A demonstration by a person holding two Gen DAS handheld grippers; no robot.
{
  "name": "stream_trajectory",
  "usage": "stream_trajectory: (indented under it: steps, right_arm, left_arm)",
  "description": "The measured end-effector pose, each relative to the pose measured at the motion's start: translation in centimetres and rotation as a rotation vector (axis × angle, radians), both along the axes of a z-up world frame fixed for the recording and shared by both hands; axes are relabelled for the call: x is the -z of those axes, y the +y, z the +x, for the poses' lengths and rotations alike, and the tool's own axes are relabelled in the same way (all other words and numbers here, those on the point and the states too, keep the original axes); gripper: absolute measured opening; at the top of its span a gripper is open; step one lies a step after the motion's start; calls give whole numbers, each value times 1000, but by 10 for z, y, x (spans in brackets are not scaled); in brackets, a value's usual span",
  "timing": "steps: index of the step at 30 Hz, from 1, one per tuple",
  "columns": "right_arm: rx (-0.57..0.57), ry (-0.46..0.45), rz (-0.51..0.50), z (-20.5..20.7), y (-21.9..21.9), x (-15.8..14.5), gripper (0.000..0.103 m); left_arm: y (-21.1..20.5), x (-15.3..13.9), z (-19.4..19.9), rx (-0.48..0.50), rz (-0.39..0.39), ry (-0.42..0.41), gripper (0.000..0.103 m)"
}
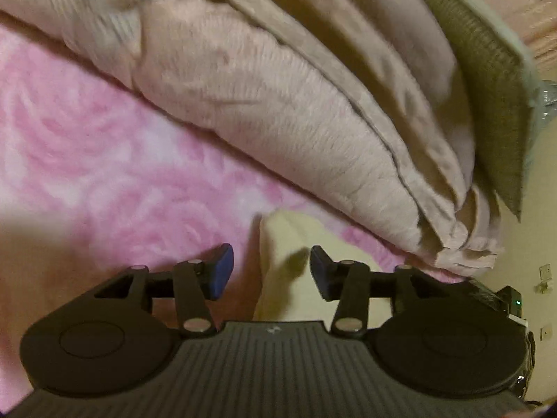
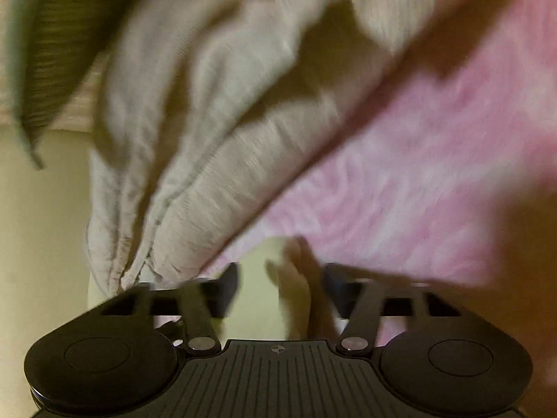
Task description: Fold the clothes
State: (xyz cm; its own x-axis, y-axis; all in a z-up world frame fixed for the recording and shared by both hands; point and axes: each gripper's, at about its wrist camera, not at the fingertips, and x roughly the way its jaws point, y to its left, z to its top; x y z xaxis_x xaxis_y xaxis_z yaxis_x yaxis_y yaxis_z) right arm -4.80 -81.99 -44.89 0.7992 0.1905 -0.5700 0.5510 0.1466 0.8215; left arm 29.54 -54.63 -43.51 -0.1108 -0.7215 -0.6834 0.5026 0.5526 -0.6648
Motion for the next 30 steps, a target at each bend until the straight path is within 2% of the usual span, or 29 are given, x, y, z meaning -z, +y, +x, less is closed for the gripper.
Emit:
stream_trajectory:
  steps: [1, 2, 3, 4, 5, 7, 9, 10, 11, 12, 13, 14, 16, 18, 20, 22, 24, 25, 27, 29, 30]
  right_arm:
    - [4, 11, 39, 6, 0, 7, 21]
    - [11, 20, 59, 10, 1, 13, 14]
    - [16, 12, 25, 10, 3, 10, 10]
    - [-9, -24, -75, 9, 8, 0, 10]
    - [-62, -74, -238, 8, 19, -18, 10]
    - [-206, -168, -640, 2, 55, -55, 10]
    - [-336, -170, -1022, -7, 94, -74, 11]
    - [-376, -113, -1155, -7, 106, -73, 11]
    - [-404, -12, -1249, -3, 113, -66, 11]
    - [-404, 108, -1274, 5, 112, -55, 11]
    - [-403, 228, -1297, 13, 110, -44, 11]
    - [-386, 299, -1285, 14, 107, -38, 11]
    - [-291, 243, -1139, -6, 89, -48, 11]
    - [-257, 155, -1030, -22, 86, -61, 11]
    - [-325, 58, -935, -24, 97, -69, 11]
    - [-425, 1, -841, -7, 116, -67, 11]
    - [-499, 42, -813, 7, 130, -57, 11]
    - [-499, 84, -800, 13, 129, -45, 11]
    - [-432, 135, -739, 20, 115, -23, 10]
    - [-287, 100, -659, 18, 97, -20, 11]
    - [-224, 103, -656, 16, 94, -26, 11]
  left_arm:
    - [-3, -2, 0, 27, -21, -6, 5]
    - [-6, -7, -2, 54, -47, -23, 4]
    - [-7, -13, -5, 77, -76, -50, 4]
    - [-5, -21, -7, 101, -119, -83, 4]
    - [0, -30, -11, 121, -175, -118, 4]
    - [14, -44, -18, 150, -269, -194, 4]
    - [22, -43, -23, 158, -226, -288, 7]
    - [23, -38, -23, 145, -161, -336, 12]
    - [22, -31, -23, 122, -75, -385, 14]
    - [21, -25, -23, 98, 12, -433, 15]
    - [22, -23, -25, 65, 56, -471, 22]
    - [24, -24, -27, 24, 68, -500, 25]
    - [36, -35, -31, -62, 35, -527, 28]
    - [50, -49, -37, -64, -60, -484, 26]
    - [60, -59, -49, 30, -116, -423, 2]
    - [64, -59, -69, 161, -80, -432, 0]
    - [57, -42, -81, 229, -9, -443, 0]
    - [52, -32, -85, 255, 29, -447, 0]
    - [35, -16, -82, 254, 69, -450, 3]
    - [20, -13, -78, 230, 54, -466, 3]
    - [16, -17, -76, 206, 49, -475, 3]
